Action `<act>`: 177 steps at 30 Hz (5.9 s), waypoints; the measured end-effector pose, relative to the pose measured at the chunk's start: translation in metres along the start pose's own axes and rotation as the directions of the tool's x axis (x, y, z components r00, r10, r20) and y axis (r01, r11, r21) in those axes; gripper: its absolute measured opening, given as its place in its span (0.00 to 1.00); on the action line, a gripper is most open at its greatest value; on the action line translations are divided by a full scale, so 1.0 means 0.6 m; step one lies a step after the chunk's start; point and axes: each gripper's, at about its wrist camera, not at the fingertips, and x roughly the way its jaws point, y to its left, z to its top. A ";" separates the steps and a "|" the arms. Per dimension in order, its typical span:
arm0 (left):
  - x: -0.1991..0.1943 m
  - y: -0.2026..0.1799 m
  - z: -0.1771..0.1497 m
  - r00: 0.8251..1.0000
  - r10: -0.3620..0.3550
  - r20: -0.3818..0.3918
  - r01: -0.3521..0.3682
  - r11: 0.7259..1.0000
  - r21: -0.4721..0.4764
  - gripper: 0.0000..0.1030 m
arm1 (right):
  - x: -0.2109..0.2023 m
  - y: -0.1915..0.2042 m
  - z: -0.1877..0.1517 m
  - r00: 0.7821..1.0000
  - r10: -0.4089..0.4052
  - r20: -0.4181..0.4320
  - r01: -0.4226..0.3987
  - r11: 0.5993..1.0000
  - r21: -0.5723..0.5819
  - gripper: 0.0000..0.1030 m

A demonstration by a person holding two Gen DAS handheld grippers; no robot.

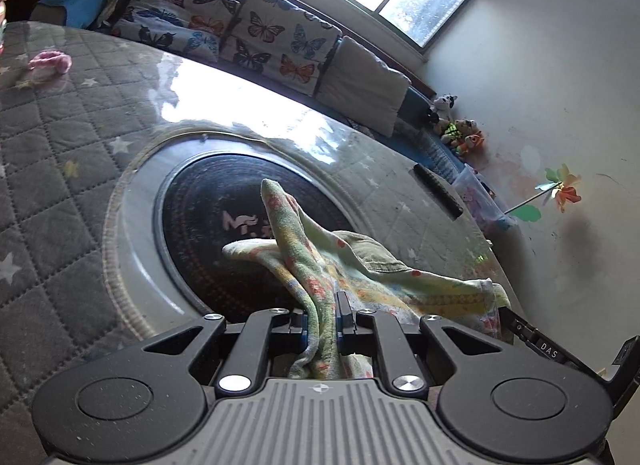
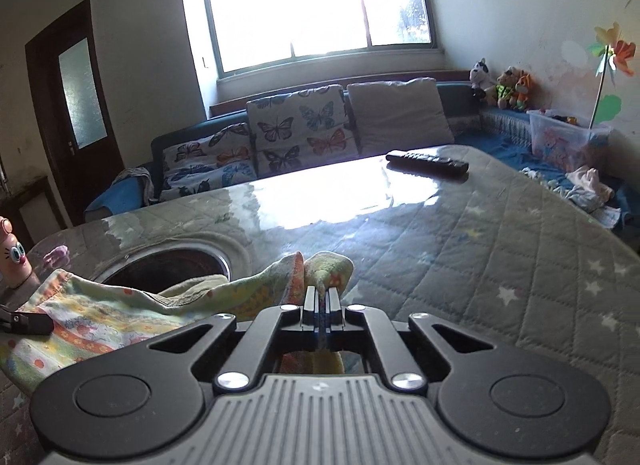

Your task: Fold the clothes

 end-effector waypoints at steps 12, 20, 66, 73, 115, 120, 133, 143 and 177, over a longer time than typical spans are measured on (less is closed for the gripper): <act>0.050 -0.085 0.035 0.999 -0.031 -0.014 0.032 0.997 0.073 0.12 | -0.022 -0.050 0.052 0.996 -0.075 0.053 0.076 0.997 -0.018 0.02; 0.110 -0.149 0.064 0.998 -0.034 -0.043 0.039 0.992 0.117 0.12 | -0.013 -0.097 0.080 0.989 -0.121 0.084 0.122 0.992 -0.012 0.02; 0.342 -0.280 0.038 0.973 0.120 -0.198 -0.059 0.955 0.290 0.12 | 0.091 -0.287 0.044 0.971 -0.238 -0.011 0.238 0.969 0.071 0.02; 0.336 -0.263 0.017 0.964 0.105 -0.243 -0.031 0.957 0.290 0.12 | 0.076 -0.301 0.028 0.968 -0.247 -0.033 0.249 0.965 0.077 0.02; 0.403 -0.335 0.018 0.978 0.041 -0.204 0.051 0.903 0.427 0.30 | 0.150 -0.197 0.054 0.993 -0.007 -0.117 0.009 1.000 0.015 0.39; 0.423 -0.331 0.026 0.977 0.051 -0.207 0.040 0.910 0.414 0.30 | 0.175 -0.206 0.053 0.990 -0.031 -0.136 0.033 0.999 0.016 0.47; 0.370 -0.341 -0.003 0.985 0.065 -0.162 0.020 0.879 0.477 0.44 | 0.114 -0.156 0.022 0.994 -0.011 -0.105 0.003 0.998 -0.070 0.52; 0.321 -0.331 -0.039 0.986 0.091 -0.142 -0.008 0.865 0.501 0.51 | 0.062 -0.137 -0.017 0.993 -0.016 -0.120 0.003 0.994 -0.112 0.58; 0.172 -0.272 -0.153 0.993 0.116 -0.010 -0.089 0.809 0.581 0.90 | -0.063 -0.087 -0.081 0.996 -0.079 -0.035 0.077 0.995 -0.071 1.00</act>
